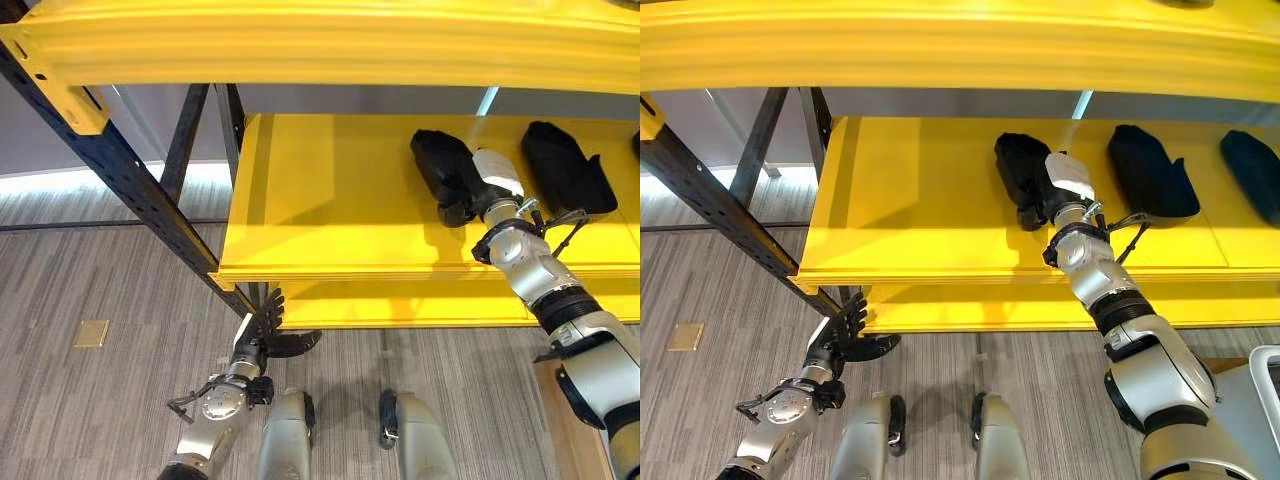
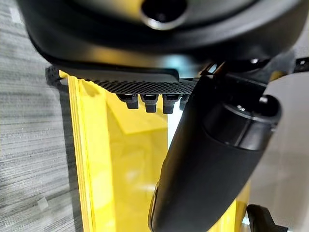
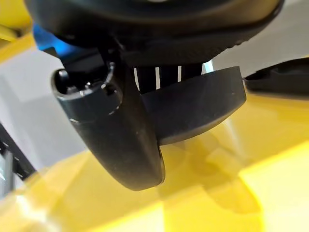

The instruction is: Move parts from the plastic box to the shelf.

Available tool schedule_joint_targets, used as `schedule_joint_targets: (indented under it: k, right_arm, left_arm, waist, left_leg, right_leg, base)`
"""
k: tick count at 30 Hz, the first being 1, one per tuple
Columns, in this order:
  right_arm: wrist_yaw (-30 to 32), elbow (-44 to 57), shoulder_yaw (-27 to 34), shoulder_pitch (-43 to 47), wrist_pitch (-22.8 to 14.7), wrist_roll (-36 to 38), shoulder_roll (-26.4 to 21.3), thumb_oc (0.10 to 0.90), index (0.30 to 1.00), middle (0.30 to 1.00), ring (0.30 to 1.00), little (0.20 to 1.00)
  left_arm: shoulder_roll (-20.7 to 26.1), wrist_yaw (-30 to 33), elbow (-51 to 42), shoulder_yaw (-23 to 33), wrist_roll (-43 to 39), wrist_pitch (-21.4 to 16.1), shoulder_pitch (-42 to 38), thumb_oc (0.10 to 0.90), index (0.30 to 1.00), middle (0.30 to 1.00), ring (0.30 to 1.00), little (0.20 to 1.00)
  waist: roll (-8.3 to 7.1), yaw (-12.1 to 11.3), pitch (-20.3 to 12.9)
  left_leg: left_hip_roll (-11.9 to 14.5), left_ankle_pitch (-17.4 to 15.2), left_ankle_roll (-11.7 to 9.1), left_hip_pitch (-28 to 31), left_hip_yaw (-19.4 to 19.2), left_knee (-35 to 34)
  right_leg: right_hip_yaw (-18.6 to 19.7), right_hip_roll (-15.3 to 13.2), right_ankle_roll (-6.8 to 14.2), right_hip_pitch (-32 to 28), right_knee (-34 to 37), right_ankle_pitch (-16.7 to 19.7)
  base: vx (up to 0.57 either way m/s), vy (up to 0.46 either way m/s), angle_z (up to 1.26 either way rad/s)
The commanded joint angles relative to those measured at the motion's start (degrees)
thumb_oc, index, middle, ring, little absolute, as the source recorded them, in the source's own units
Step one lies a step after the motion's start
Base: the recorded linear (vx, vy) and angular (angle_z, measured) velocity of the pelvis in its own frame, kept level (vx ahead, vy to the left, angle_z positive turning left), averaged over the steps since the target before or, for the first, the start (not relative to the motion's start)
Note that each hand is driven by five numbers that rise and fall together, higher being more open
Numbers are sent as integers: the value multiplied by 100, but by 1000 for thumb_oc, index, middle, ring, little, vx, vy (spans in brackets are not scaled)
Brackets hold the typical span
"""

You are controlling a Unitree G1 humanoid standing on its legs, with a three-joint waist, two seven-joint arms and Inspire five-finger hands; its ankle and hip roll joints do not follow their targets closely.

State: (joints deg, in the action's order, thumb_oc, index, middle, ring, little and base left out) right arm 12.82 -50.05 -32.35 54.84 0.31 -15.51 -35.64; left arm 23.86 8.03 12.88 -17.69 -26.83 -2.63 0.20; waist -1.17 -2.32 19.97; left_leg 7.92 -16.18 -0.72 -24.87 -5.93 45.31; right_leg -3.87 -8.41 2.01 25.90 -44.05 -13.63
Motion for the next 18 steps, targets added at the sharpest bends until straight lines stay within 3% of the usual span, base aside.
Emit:
schedule_joint_targets:
  k: [1,18]
  right_arm:
    - [491,41,97,721,-158,-69,-265,400,300,300,300,300]
    - [437,-640,-99,921,-121,-161,12,400,300,300,300,300]
  left_arm:
    - [159,-40,-478,-29,-158,-636,-148,900,1000,1000,1000,1000]
    - [168,-40,-428,-131,-175,-673,-265,900,1000,1000,1000,1000]
  waist:
    - [-34,-175,-393]
    - [18,-201,-392]
  left_leg:
    - [238,-52,-77,414,467,-229]
    - [228,-1,-108,346,511,-300]
  right_leg:
    - [-83,-126,171,-274,245,105]
    - [-97,-128,169,-216,285,137]
  base:
    - [0,0,0]
    - [0,0,0]
